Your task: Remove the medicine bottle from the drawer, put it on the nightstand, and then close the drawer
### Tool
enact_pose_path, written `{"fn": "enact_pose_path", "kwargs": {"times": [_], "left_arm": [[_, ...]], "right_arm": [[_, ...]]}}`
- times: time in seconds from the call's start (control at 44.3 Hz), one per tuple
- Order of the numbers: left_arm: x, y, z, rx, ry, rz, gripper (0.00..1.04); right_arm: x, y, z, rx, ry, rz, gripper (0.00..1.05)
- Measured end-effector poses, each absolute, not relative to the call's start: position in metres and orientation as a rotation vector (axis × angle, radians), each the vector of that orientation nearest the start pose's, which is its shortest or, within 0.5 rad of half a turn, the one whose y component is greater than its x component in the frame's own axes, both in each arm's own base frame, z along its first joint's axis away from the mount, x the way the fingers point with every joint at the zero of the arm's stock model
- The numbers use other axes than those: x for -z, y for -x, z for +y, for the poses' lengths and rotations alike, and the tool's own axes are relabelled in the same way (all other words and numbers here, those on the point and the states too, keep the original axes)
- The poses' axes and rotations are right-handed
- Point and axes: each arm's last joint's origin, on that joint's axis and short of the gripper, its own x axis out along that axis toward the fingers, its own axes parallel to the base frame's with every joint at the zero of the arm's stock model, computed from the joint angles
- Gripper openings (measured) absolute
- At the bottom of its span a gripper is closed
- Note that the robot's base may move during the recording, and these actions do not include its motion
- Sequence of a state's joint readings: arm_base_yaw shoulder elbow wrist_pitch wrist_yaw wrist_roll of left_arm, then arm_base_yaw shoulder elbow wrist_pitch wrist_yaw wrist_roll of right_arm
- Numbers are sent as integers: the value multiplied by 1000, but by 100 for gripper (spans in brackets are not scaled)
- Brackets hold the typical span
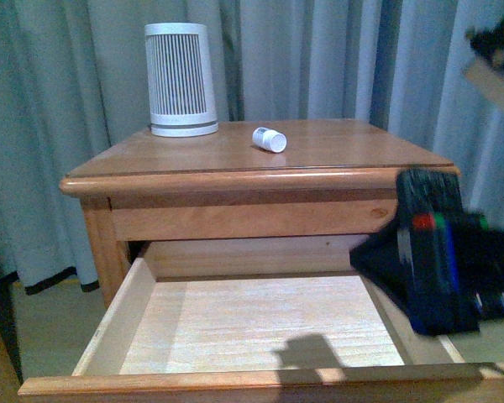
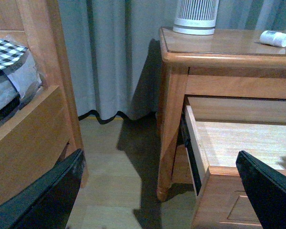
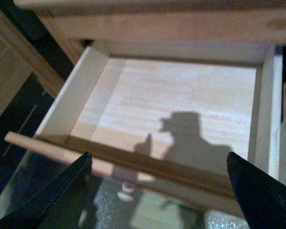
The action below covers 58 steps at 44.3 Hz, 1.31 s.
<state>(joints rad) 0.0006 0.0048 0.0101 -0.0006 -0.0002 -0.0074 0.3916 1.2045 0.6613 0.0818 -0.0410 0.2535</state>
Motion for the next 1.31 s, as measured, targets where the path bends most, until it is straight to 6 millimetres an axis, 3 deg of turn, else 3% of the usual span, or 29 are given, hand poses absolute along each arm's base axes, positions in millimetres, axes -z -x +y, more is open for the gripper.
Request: {"fn": "enact_pose_path", "kwargs": {"times": [0.18,0.316,0.429,0.586,0.744,1.308], "left_arm": [[-167,-97,0,-1,7,-5,98],[-167,-97,0,-1,7,-5,98],[-167,-97,0,-1,7,-5,98],[-167,-97,0,-1,7,-5,98],[-167,-97,0,-1,7,-5,98],[-167,-97,0,-1,7,-5,98]], "right_arm": [[-186,-206,102,-352,-159,621,47],[-165,-203,107,-324,-137,623,26],[-138,-205,114,-297,-91,597,2],[-99,-217,116,-253,-55,597,3],[-78,-237,111,-215,-12,575,3],[-48,-348,113,-171,107,357,3]]}}
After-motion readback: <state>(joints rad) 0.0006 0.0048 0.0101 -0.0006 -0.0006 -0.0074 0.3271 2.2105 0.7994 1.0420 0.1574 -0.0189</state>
